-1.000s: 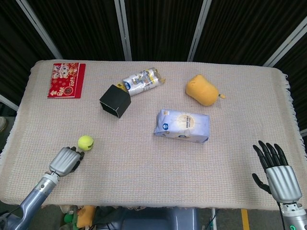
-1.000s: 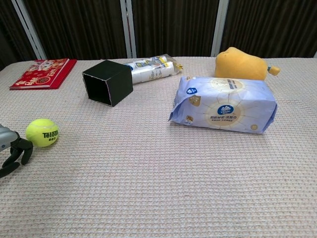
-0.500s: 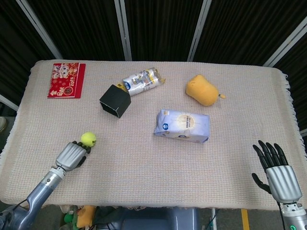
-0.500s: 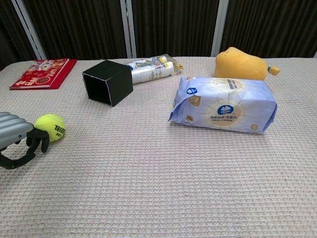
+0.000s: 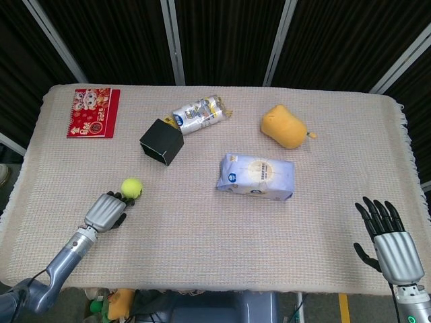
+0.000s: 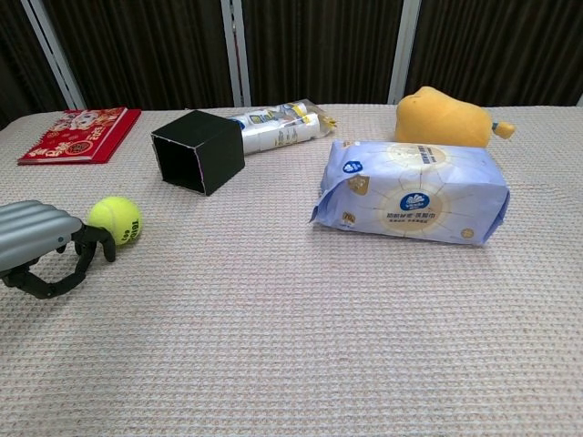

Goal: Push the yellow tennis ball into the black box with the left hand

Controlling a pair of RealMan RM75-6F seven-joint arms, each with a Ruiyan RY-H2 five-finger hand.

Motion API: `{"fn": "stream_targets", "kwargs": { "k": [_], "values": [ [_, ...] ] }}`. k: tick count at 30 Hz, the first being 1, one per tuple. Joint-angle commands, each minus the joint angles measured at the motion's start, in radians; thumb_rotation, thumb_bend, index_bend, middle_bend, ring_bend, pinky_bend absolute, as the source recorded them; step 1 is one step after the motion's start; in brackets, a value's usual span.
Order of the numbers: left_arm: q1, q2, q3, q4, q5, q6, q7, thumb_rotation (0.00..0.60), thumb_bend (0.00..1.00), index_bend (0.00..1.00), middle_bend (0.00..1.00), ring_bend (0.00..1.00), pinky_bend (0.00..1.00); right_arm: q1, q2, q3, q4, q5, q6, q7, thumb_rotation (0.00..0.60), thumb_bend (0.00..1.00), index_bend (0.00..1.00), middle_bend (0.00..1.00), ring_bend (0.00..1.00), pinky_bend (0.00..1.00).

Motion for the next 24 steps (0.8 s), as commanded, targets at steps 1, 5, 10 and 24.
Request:
{"fn": "stream_targets", "kwargs": {
  "k": [1,5,10,24],
  "values": [
    [-0.011,-0.014,-0.002,0.017,0.003,0.003,-0.017,0.600,0.46,0.31,0.42,0.32,0.36,0.000,0.001,-0.001,0.000,0.000,-0.002,-0.001,0.600,0.33,0.00,0.00,0.00,0.00],
    [-0.023,-0.031,-0.005,0.035,0.008,0.012,-0.044,0.600,0.44,0.31,0.41,0.31,0.36,0.001,0.001,-0.002,-0.002,0.001,-0.005,-0.003,0.600,0.33,0.00,0.00,0.00,0.00],
    [-0.039,-0.048,-0.009,0.055,0.008,0.016,-0.061,0.600,0.44,0.31,0.41,0.31,0.35,0.002,0.004,-0.002,-0.006,0.002,-0.008,-0.003,0.600,0.33,0.00,0.00,0.00,0.00],
    [-0.076,-0.089,-0.043,0.087,-0.043,-0.007,-0.059,0.600,0.44,0.30,0.41,0.30,0.34,0.005,0.007,0.003,-0.007,0.010,-0.013,0.003,0.600,0.33,0.00,0.00,0.00,0.00]
  ]
}}
